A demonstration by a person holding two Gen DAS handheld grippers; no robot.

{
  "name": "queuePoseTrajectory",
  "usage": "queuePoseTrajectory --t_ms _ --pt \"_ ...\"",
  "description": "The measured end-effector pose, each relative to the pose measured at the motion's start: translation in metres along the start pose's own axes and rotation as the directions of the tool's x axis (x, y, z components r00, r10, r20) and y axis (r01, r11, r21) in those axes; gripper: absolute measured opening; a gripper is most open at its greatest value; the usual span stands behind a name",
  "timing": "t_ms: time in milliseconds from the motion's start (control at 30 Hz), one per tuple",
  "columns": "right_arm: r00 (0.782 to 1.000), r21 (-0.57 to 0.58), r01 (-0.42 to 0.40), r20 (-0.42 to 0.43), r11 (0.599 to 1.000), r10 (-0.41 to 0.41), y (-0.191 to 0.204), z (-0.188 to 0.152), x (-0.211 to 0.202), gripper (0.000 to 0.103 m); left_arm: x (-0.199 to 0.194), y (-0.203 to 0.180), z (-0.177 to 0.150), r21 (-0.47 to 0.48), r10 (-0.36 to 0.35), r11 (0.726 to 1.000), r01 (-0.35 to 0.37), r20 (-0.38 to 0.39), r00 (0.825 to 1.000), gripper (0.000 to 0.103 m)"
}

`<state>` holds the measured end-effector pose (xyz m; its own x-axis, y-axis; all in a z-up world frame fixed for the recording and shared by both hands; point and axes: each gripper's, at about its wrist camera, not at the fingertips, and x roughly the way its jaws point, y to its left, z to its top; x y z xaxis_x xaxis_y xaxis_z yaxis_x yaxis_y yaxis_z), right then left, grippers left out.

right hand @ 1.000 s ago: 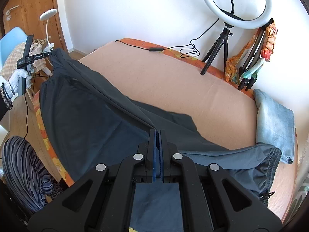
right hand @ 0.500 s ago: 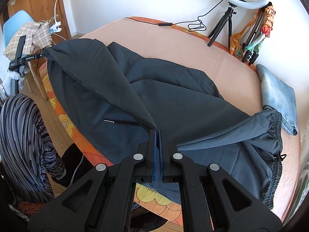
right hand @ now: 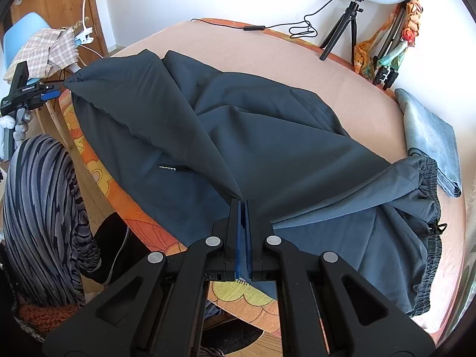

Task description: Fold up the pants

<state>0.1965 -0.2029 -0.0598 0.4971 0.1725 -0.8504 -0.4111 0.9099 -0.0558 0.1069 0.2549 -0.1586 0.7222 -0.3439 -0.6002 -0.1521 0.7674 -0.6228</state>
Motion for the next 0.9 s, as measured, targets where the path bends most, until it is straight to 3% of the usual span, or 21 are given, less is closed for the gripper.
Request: queuePoseTrajectory --t_ms 200,300,367,400,433,633,800,900 --pt "1.0 0.005 -0.005 0.009 1.0 0.005 -0.001 -0.001 0.0 0.003 0.014 0.017 0.005 -0.24 -0.111 0.965 0.107 -0.002 0.994 0.049" --pt "1.0 0.013 -0.009 0.006 1.0 0.009 -0.002 -0.003 0.002 0.003 0.023 0.017 0.008 -0.266 -0.061 0.962 0.056 -0.011 0.998 0.049" --pt "1.0 0.015 -0.009 0.005 1.0 0.009 -0.003 -0.004 0.004 0.003 0.03 0.017 0.008 -0.279 -0.021 0.96 0.012 -0.028 0.999 0.042" --pt "1.0 0.013 -0.007 0.006 1.0 0.007 -0.002 -0.005 0.004 0.003 0.033 0.017 0.009 -0.277 -0.001 0.961 -0.008 -0.033 0.999 0.024" --pt "1.0 0.008 -0.004 0.007 1.0 0.004 -0.002 -0.005 0.004 0.003 0.035 0.016 0.009 -0.27 0.015 0.962 -0.025 -0.036 0.999 0.016" --pt "1.0 0.013 0.003 0.018 1.0 -0.004 -0.001 -0.006 0.002 0.003 0.025 0.002 0.014 -0.139 0.055 0.989 -0.049 0.038 0.998 0.008" --pt "0.999 0.011 0.002 0.033 1.0 -0.003 0.0 -0.005 -0.004 0.003 0.015 0.001 0.018 -0.051 0.086 0.995 -0.084 0.035 0.996 0.008" --pt "0.999 0.004 -0.005 0.036 1.0 0.005 0.003 -0.004 -0.005 0.003 0.014 0.014 0.018 -0.058 0.102 0.993 -0.101 0.006 0.995 0.008"
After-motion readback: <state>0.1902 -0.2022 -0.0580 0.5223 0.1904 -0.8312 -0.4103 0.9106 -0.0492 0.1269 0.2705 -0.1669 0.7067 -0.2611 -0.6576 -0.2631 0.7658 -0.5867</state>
